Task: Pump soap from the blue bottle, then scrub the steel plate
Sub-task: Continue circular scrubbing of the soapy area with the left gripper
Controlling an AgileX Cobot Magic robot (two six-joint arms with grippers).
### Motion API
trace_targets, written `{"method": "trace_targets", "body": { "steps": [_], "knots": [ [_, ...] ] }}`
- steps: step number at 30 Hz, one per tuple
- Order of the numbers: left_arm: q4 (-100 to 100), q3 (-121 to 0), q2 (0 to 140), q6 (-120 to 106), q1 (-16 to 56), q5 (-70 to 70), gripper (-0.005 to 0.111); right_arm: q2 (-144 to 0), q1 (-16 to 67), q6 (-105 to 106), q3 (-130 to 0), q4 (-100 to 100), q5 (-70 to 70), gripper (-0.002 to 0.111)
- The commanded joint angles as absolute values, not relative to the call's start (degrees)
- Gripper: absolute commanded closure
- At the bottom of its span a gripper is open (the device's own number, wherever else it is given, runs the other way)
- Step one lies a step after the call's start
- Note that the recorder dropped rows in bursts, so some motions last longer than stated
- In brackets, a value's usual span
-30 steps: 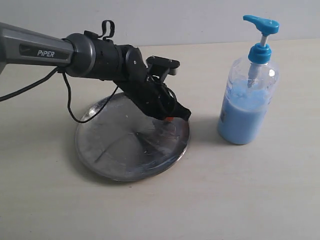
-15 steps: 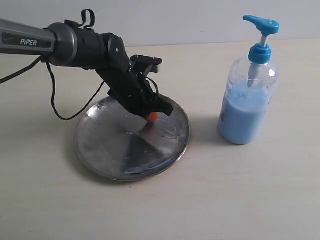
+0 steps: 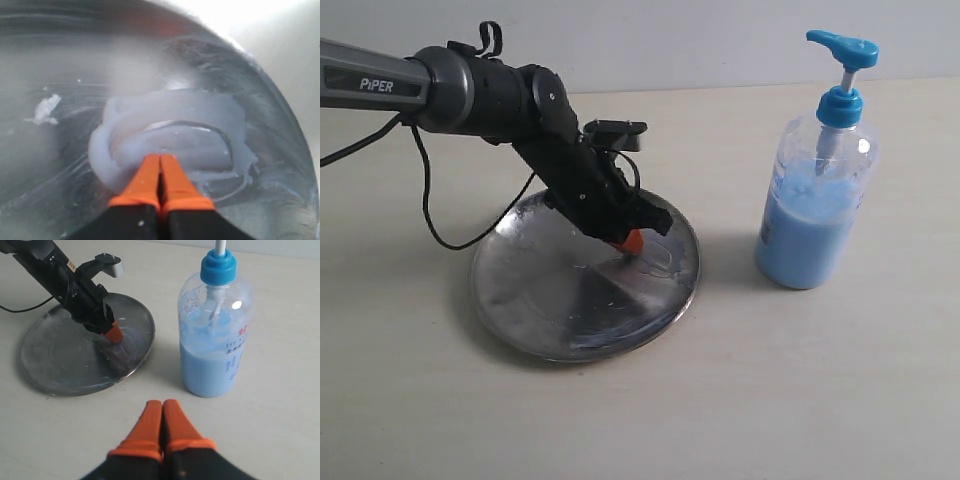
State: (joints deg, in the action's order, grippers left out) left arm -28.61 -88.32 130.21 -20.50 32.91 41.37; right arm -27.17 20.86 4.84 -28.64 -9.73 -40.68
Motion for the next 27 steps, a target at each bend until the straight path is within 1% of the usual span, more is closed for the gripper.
{"method": "trace_targets", "body": {
  "steps": [1,4,8,13,18,22,27],
  "knots": [
    [-27.2,-86.7,132.7,-21.0,33.3,39.0,0.107,-26.7,20.7,5.2,-28.9,-10.1,-40.5,0.108],
    [-27.2,-86.7,132.7,-20.7,33.3,35.9,0.107,-26.7,20.7,5.2,-28.9,-10.1,-40.5,0.108],
    [-24.4,-86.7,132.7,-20.7,33.3,36.0,0.107,-26.7,20.7,5.2,-28.9,-10.1,-40.5,0.108],
    [-18.9,-86.7,132.7,-20.6,33.3,42.6,0.107,-26.7,20.7,5.2,-28.9,-10.1,-40.4,0.108],
    [-20.9,-86.7,132.7,-21.4,33.6,46.6,0.107,-26.7,20.7,5.2,-28.9,-10.1,-40.4,0.108],
    [-23.0,-86.7,132.7,-22.6,35.3,46.2,0.107,-26.7,20.7,5.2,-28.9,-10.1,-40.4,0.108],
    [-23.2,-86.7,132.7,-23.0,38.2,42.4,0.107,-26.7,20.7,5.2,-28.9,-10.2,-40.4,0.108]
  ]
}}
